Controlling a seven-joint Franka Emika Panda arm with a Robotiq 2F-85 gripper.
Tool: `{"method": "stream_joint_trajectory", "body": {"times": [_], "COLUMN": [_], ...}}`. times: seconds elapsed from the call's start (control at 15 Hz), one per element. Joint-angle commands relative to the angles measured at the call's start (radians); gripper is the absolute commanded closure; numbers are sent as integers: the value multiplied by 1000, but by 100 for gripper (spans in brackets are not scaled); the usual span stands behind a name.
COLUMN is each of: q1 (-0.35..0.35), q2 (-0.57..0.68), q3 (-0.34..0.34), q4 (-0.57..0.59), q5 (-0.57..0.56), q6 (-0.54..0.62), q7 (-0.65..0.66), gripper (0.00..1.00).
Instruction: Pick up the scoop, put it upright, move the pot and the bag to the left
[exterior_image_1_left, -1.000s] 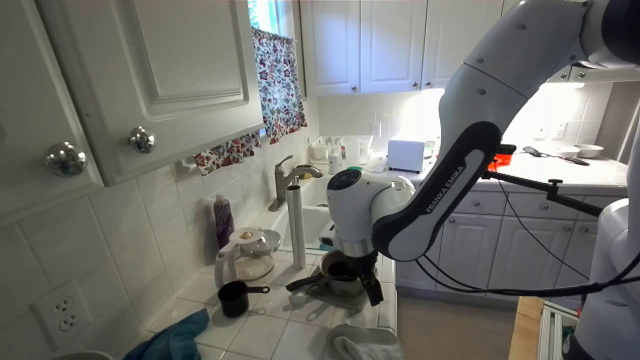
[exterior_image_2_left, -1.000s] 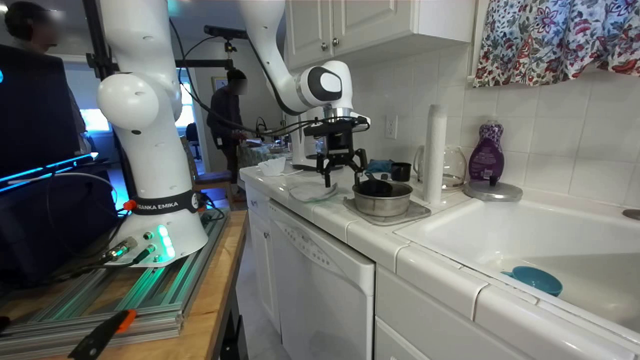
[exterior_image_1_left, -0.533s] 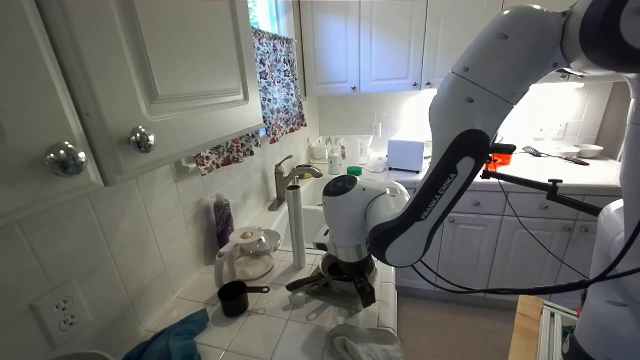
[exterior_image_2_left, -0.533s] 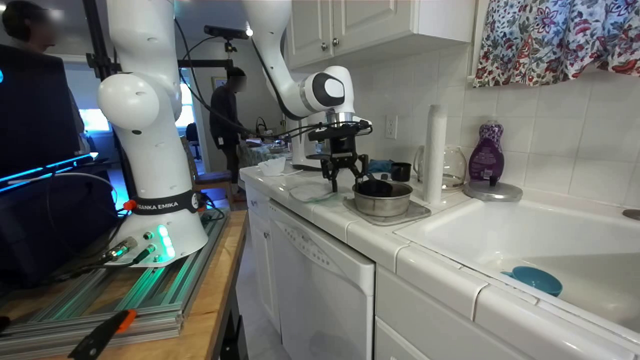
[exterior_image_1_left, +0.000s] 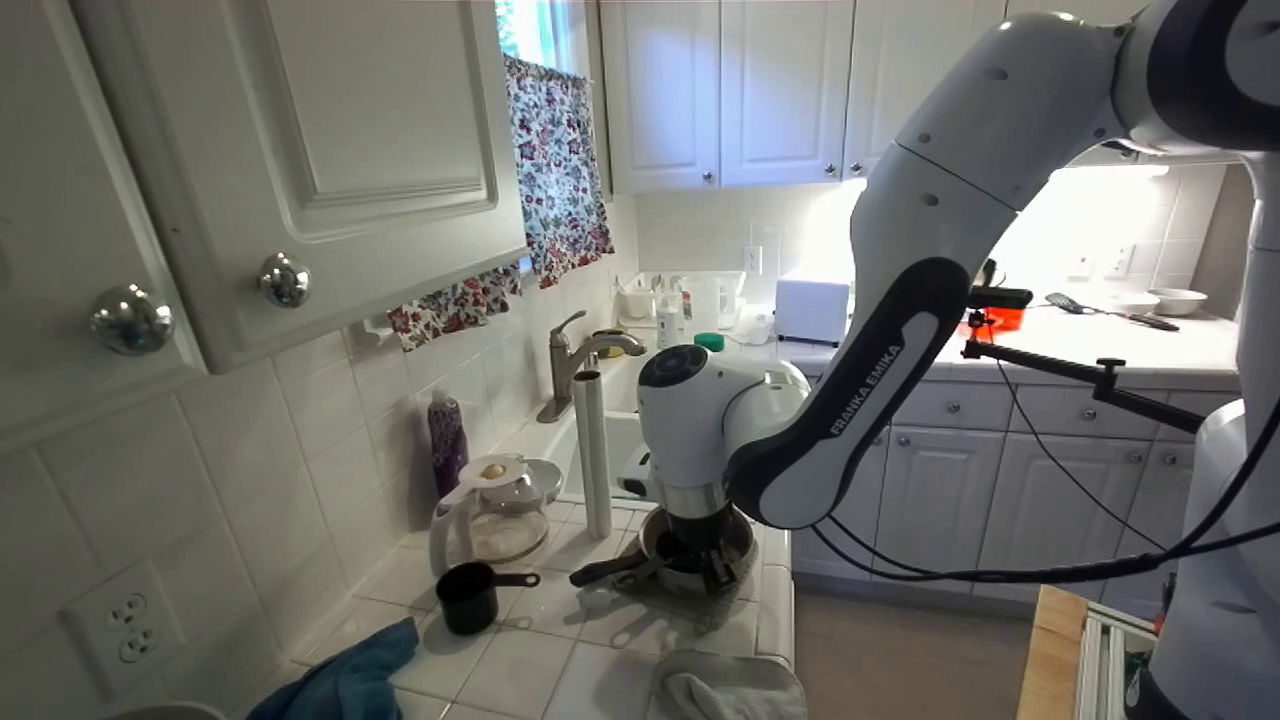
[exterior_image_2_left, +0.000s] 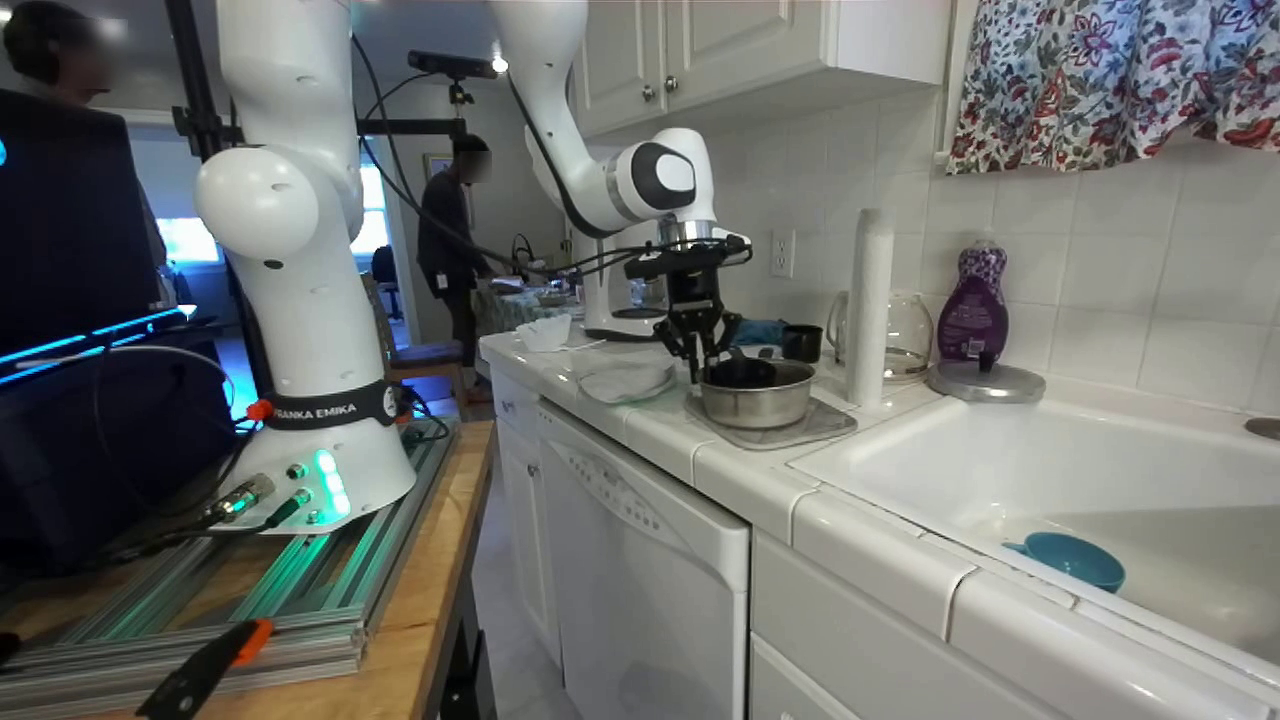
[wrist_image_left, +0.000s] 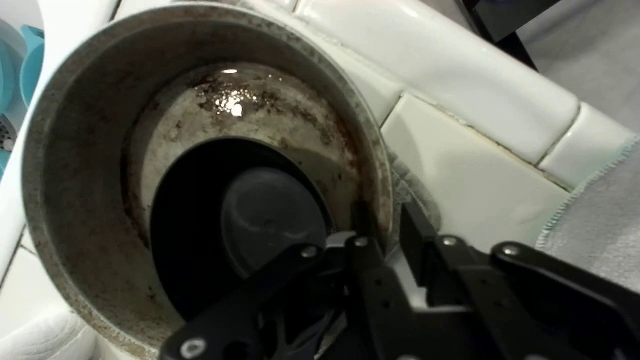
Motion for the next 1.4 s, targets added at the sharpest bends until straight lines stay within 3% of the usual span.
{"method": "stream_joint_trajectory", "body": {"times": [0.0, 0.53, 1.0, 1.33], "q1": [4, 36, 143, 177], "q2": [17, -25, 0, 10], "q3": [-7, 0, 55, 88], "q4": [20, 19, 69, 93], "q5": [-23, -107, -399, -546], "q6": [13, -13, -61, -6], "q7": [15, 78, 264, 426], "gripper": [100, 98, 98, 98]}}
